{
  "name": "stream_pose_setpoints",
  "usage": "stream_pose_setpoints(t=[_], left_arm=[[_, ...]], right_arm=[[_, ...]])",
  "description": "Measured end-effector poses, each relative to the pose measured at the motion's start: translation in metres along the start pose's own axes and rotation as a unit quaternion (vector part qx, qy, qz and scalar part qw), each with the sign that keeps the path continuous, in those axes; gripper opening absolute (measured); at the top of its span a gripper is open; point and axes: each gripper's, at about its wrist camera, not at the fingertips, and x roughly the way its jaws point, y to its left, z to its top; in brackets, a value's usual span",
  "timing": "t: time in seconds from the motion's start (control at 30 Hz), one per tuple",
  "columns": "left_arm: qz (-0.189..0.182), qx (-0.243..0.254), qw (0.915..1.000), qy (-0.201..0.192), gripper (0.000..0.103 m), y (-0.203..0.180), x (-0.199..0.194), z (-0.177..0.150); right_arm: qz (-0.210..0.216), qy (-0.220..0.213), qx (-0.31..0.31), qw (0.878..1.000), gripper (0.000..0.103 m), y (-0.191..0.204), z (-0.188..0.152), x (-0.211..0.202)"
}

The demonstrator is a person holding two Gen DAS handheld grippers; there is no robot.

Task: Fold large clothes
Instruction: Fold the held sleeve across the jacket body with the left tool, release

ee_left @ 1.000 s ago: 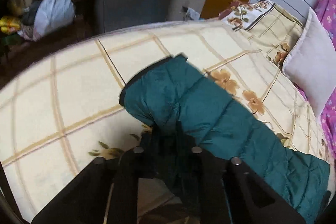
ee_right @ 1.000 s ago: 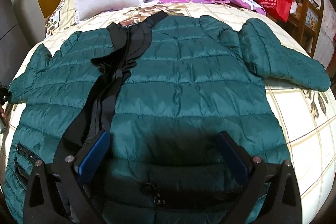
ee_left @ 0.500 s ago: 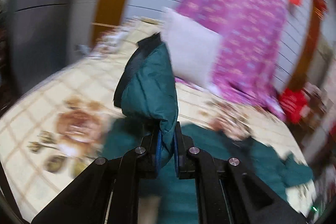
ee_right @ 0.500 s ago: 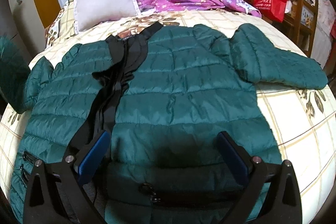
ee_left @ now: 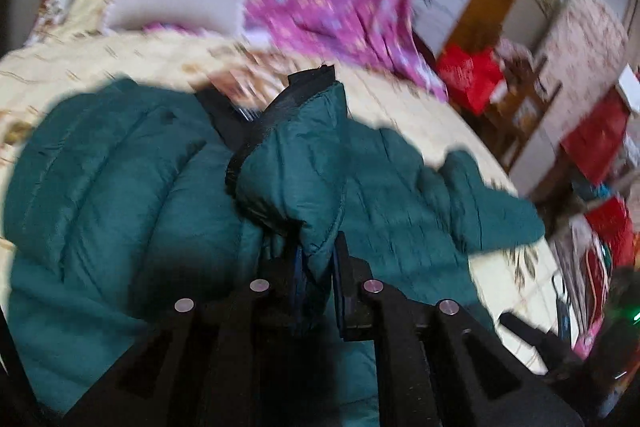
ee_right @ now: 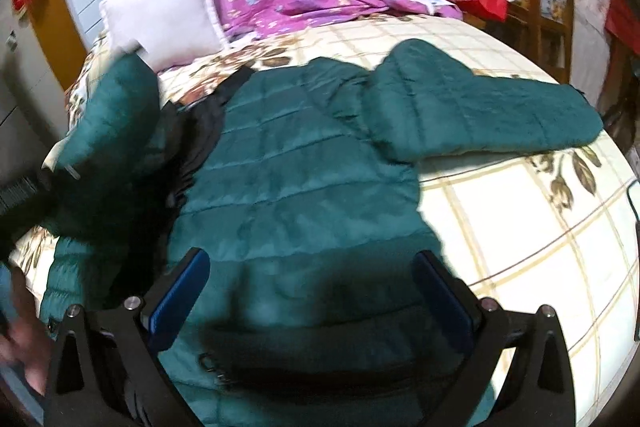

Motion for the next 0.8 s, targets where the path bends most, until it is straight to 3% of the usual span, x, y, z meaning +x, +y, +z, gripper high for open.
stream_pose_setpoints(t=[0.1,0.27,0.37,0.47,0.57,0.63,0.67,0.7,0.73,0.8], left_arm=[[-0.017,0.007,0.9995,0.026,0.007,-0.012,0.01,-0.007],[-0.026,0.018,0.9992,0.022,0.022,-0.008,-0.034,-0.004],[0.024,0.027,0.9993,-0.013,0.022,0.011,-0.076,-0.003],[0.097,0.006,0.9945,-0.041,0.023,0.047,-0.106,-0.006],[0.161,-0.027,0.9846,-0.064,0.023,0.086,-0.12,-0.011],[0.196,-0.054,0.9769,-0.067,0.023,0.113,-0.121,-0.017],[0.202,-0.065,0.9752,-0.063,0.023,0.122,-0.119,-0.019],[0.204,-0.076,0.9745,-0.052,0.023,0.131,-0.115,-0.02],[0.205,-0.082,0.9744,-0.042,0.023,0.139,-0.111,-0.018],[0.209,-0.083,0.9736,-0.041,0.023,0.145,-0.109,-0.017]], right_arm=[[0.009,-0.001,0.023,1.0,0.103,-0.013,0.003,-0.005],[0.015,-0.004,0.033,0.999,0.103,-0.021,0.005,-0.008],[0.045,0.004,0.034,0.998,0.103,-0.014,0.009,-0.003],[0.061,0.015,0.023,0.998,0.103,0.004,0.016,0.009],[0.035,0.03,0.009,0.999,0.101,0.018,0.027,0.03],[0.037,0.05,0.004,0.998,0.077,0.026,0.035,0.056],[0.06,0.069,-0.001,0.996,0.039,0.029,0.037,0.067],[0.078,0.086,0.0,0.993,0.022,0.031,0.038,0.075],[0.083,0.091,0.001,0.992,0.022,0.032,0.042,0.079],[0.069,0.059,-0.028,0.995,0.016,0.036,0.051,0.07]])
